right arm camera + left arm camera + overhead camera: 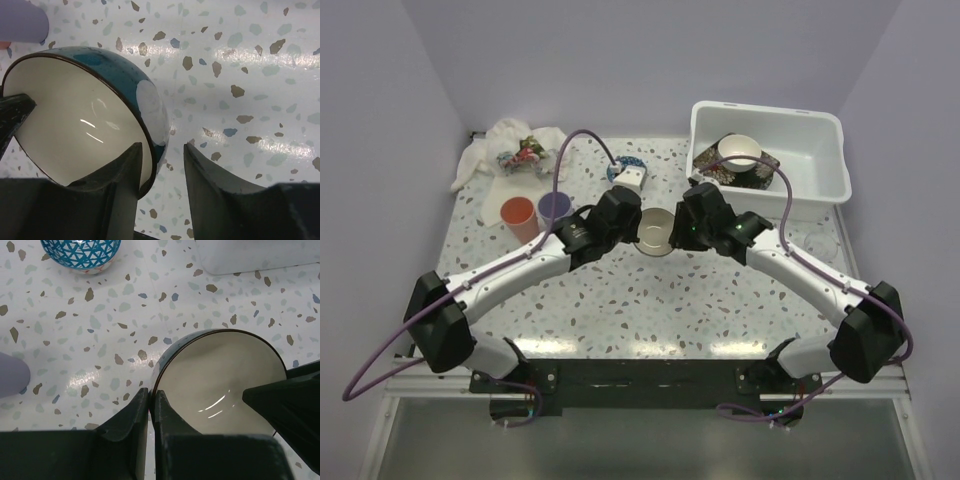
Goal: Place the mixed dishes into the plastic bin
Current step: Pass from the left arm to the right, then place the bowl in a plastic bin.
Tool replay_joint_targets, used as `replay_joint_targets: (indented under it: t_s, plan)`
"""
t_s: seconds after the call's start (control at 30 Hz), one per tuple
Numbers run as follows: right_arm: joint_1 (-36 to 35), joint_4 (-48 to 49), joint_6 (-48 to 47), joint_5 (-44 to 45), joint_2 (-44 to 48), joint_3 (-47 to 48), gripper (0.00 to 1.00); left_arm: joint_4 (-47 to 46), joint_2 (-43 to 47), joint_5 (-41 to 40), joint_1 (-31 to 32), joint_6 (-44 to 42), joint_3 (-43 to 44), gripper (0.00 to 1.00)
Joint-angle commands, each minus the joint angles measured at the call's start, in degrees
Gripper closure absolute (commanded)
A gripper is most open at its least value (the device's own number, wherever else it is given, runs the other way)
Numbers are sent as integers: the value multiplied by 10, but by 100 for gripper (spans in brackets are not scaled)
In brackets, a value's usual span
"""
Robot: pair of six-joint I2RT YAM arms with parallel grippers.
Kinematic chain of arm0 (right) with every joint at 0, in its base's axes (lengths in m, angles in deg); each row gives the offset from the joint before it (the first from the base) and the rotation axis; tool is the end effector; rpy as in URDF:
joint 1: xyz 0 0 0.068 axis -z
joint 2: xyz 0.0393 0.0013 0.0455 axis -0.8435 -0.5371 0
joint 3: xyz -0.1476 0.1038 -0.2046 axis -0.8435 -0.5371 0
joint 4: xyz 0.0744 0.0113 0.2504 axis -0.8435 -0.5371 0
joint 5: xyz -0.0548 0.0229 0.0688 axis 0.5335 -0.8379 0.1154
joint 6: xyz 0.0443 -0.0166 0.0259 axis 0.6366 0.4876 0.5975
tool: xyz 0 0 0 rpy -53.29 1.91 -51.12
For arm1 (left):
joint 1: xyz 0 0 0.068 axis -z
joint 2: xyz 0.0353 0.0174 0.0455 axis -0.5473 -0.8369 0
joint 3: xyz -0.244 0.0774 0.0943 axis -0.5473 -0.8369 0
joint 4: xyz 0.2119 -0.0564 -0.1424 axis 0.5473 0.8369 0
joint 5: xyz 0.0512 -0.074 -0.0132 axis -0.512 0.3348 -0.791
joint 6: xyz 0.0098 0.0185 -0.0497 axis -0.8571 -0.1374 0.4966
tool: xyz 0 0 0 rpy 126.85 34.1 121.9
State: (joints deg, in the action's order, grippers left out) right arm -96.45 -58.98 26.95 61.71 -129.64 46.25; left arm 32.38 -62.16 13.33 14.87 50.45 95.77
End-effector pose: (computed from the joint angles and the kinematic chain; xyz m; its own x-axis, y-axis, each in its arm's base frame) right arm 0.2346 0.1827 0.2929 -0.7704 0.1531 -0.6189 -0.0873 0.9363 0.3402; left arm 0.2284 -0.2337 0.3087 -0.5643 0.0435 -0.8244 0.2696 0.9536 -0.1343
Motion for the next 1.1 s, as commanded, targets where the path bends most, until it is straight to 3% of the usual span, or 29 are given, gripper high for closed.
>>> replay_joint_targets:
  t_s: [0.0, 0.07, 0.2, 0.23, 0.33, 0.37, 0.43, 0.47, 0.57, 0.77, 1.07]
  plan:
    - [-7, 20, 9, 34, -6, 30, 70, -60, 37, -25, 2, 30, -5, 100]
    - [-6, 20, 9, 36, -7, 32, 83, -67, 42, -25, 2, 32, -11, 100]
    - [-6, 5, 2, 54, -7, 44, 100, -75, 50, -35, 3, 33, -22, 100]
    - [-6, 2, 0, 58, -8, 50, 100, -78, 52, -42, 3, 34, -30, 100]
    - [-6, -15, -14, 68, -9, 65, 100, -102, 85, -55, 2, 30, -58, 82]
    - [-5, -22, -21, 75, -10, 71, 100, -117, 94, -59, 2, 23, -66, 69]
    - [-3, -31, -35, 84, -16, 89, 100, -132, 124, -71, 3, 14, -90, 55]
    - [-1, -35, -40, 88, -17, 96, 100, -146, 135, -76, 3, 2, -99, 44]
    - [20, -51, -60, 88, -28, 127, 100, -168, 181, -98, 2, -22, -137, 28]
    - [112, -66, -91, 48, -50, 191, 100, -211, 292, -159, 3, -83, -236, 16]
    - [227, -114, -138, 44, -156, 352, 100, -255, 387, -234, 1, -194, -319, 11]
